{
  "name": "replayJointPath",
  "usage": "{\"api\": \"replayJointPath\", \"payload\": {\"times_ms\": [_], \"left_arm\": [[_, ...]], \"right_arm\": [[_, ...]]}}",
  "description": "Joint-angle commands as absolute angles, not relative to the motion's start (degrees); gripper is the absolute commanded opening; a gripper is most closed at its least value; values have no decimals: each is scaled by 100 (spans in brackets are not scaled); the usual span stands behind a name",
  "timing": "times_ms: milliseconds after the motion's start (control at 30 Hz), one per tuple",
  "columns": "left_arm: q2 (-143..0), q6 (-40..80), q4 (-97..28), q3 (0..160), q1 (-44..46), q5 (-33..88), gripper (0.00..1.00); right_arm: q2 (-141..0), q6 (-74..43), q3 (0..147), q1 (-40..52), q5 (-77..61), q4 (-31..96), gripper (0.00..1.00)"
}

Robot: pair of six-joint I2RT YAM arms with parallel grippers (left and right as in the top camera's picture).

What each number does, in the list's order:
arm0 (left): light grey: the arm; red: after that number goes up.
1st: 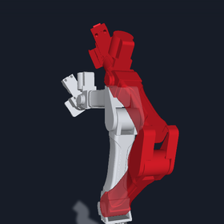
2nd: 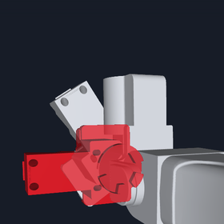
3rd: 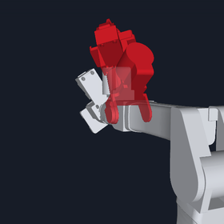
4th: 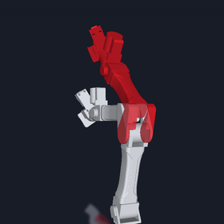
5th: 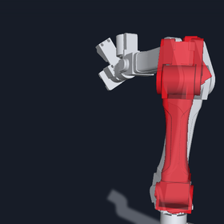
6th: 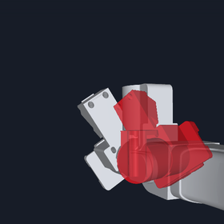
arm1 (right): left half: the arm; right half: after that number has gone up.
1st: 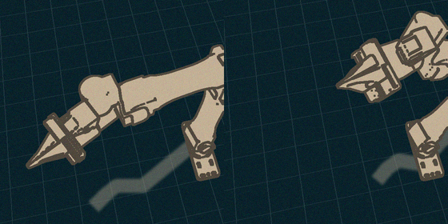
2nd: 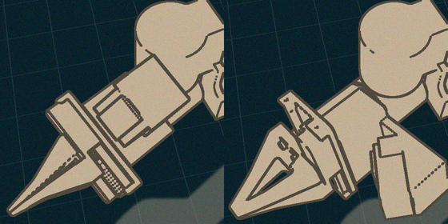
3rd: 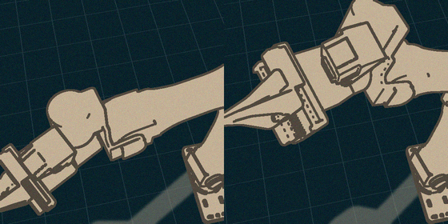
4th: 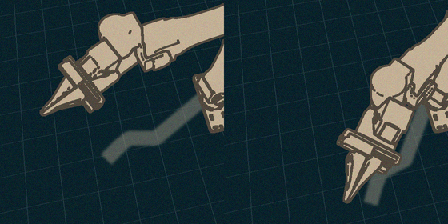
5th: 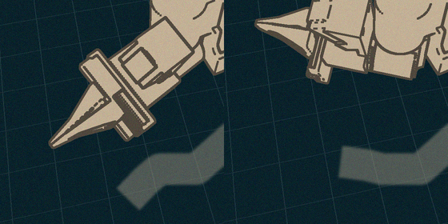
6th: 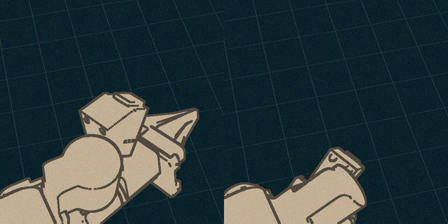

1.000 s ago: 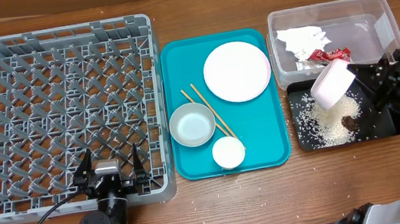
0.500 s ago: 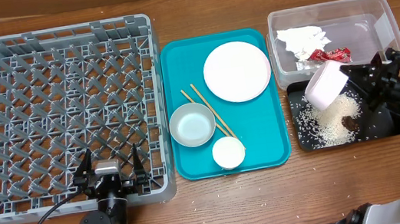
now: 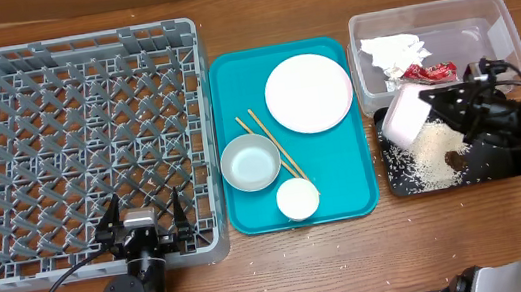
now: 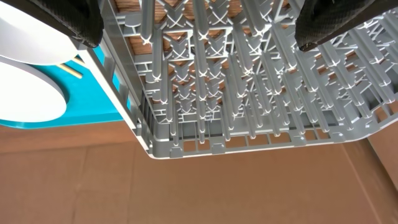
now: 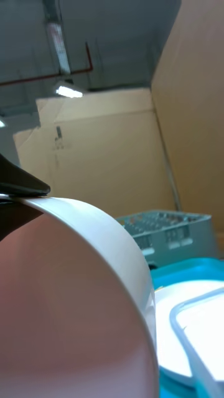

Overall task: Sort waste into correct bins and load items into the dishwasher
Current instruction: 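Hold the bowl tipped and shake rice onto the black tray, then set the emptied bowl back on the teal tray and release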

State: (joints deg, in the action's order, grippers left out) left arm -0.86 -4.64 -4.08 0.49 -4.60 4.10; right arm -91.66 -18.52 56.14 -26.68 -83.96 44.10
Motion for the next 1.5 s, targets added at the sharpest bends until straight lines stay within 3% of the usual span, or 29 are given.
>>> {"api": "replayJointPath", "payload": {"times_ms": [0, 200, 333, 500, 733, 900, 1467], "left_arm": [[-25, -429, -412, 27, -482, 432, 100], [-27, -429, -412, 27, -482, 429, 100], [-25, -429, -412, 27, -482, 429, 100], [-25, -427, -412, 27, -482, 432, 100], [-25, -429, -412, 27, -482, 432, 100], [-25, -429, -412, 27, -482, 432, 100], [-25, -429, -412, 27, -482, 432, 100]], "right_arm": [[-8991, -1973, 5680, -2858, -8995, 4366, 4], [-8989, -1953, 5682, -2845, -8855, 4359, 4], [-8783, -1903, 5704, -2447, -7920, 4386, 4], [-8278, -1914, 5972, -1358, -6189, 4528, 4], [-8117, -2029, 6639, 1155, -2676, 4952, 4], [-8281, -2405, 6650, 2381, -908, 4921, 4], [-9808, -2504, 6652, 2770, -582, 4615, 4]]}}
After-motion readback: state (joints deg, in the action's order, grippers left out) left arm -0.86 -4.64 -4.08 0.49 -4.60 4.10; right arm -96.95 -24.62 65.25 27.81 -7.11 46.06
